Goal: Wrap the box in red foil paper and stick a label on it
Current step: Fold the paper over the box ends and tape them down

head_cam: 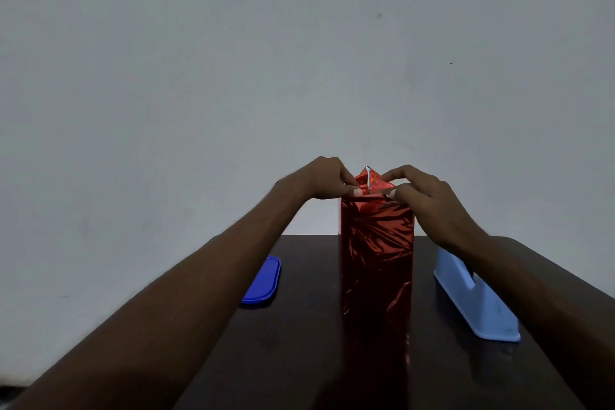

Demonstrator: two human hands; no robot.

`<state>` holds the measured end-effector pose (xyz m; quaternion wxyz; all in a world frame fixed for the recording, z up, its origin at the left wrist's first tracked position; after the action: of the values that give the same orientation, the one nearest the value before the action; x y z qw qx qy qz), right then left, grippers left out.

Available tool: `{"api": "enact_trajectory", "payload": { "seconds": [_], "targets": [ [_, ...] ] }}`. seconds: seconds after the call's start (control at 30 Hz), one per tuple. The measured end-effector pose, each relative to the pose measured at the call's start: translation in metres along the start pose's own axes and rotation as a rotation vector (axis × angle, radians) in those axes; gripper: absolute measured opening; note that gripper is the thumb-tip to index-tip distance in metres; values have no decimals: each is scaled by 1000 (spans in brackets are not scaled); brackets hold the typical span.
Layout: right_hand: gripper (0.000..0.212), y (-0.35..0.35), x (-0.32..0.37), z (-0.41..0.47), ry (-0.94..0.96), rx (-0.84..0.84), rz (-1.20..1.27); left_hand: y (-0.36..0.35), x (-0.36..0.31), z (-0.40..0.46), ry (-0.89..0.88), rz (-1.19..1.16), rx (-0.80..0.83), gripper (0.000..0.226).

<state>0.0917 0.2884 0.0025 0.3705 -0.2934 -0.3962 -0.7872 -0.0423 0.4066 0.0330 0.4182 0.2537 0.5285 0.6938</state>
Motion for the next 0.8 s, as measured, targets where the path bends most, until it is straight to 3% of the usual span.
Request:
{"api": "enact_trajectory", "payload": {
  "seconds": [0.37,0.8],
  "targets": [
    [38,-5,3,-8,104,-65,-183,1,6,2,27,-74,41,35],
    [33,-1,6,-10,153,-124,-116,1,5,2,29,-147,39,36]
  ]
}}
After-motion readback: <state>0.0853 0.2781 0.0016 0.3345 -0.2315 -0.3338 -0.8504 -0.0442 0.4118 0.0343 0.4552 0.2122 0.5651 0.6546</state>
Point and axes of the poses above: each hand's wrist, its own z-axis towards the middle knuckle, its own y-axis out of the back of the hand, x = y × z, the point moved 7 cm from there along z, towards the middle knuckle, and after that the axes turned 12 degrees about -y, right-handed, at the moved point
